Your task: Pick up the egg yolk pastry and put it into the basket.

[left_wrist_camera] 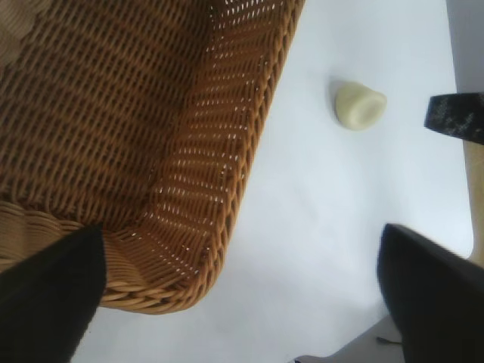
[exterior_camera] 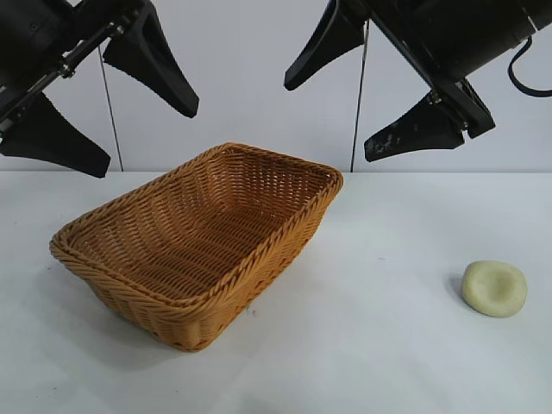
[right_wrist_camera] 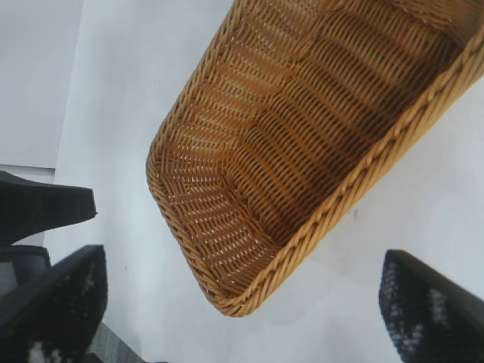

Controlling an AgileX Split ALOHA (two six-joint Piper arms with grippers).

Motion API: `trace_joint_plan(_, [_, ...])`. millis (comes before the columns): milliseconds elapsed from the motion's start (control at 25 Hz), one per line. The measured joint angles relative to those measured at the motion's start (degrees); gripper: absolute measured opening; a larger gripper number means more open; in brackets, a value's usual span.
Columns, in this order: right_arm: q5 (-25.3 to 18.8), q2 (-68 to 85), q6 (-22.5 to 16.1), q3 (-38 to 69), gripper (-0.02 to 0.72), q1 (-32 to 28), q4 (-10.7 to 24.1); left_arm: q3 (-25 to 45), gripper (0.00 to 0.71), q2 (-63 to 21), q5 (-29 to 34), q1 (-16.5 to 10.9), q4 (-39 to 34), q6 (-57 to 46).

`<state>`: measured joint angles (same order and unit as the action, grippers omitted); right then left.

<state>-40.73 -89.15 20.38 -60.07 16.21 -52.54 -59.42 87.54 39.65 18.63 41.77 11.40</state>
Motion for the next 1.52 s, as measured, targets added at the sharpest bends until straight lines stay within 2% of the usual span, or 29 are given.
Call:
trace_joint_plan(280, [0.00,0.00,0.00,0.00,0.695,0.00,0.00,0.00,0.695,-0.36,0.65,0.00,-0.60,-2.24])
trace_joint_plan(480, [0.00,0.00,0.00,0.00,0.695,0.00,0.00,1.20,0.695,-4.79,0.93,0.00,-6.51,-10.56])
trace_joint_plan(640, [0.07,0.00,0.00,0.00,0.695,0.00,0.00,5.45,0.695,-9.85,0.93,0.19,-9.86,-19.51])
trace_joint_plan(840, [0.09,0.00,0.00,0.00,0.695,0.00,0.00,9.33,0.695,-13.24,-0.36,3.31,-12.89,-32.69])
trace_joint_plan(1040, [0.09,0.00,0.00,0.00,0.695,0.00,0.00,10.30,0.695,-13.23,-3.01,6.67,-22.91,-52.52])
trace_joint_plan(1240, [0.09,0.00,0.00,0.00,0.695,0.00,0.00,12.51,0.695,-13.11,-3.31,7.04,-33.15,-72.09])
trace_joint_plan(1400, [0.13,0.00,0.00,0.00,0.695,0.00,0.00,12.84,0.695,-9.93,-3.92,7.04,-34.16,-76.83])
trace_joint_plan(1520, [0.13,0.00,0.00,0.00,0.695,0.00,0.00,12.95,0.695,-6.09,-6.78,7.04,-32.53,-77.26])
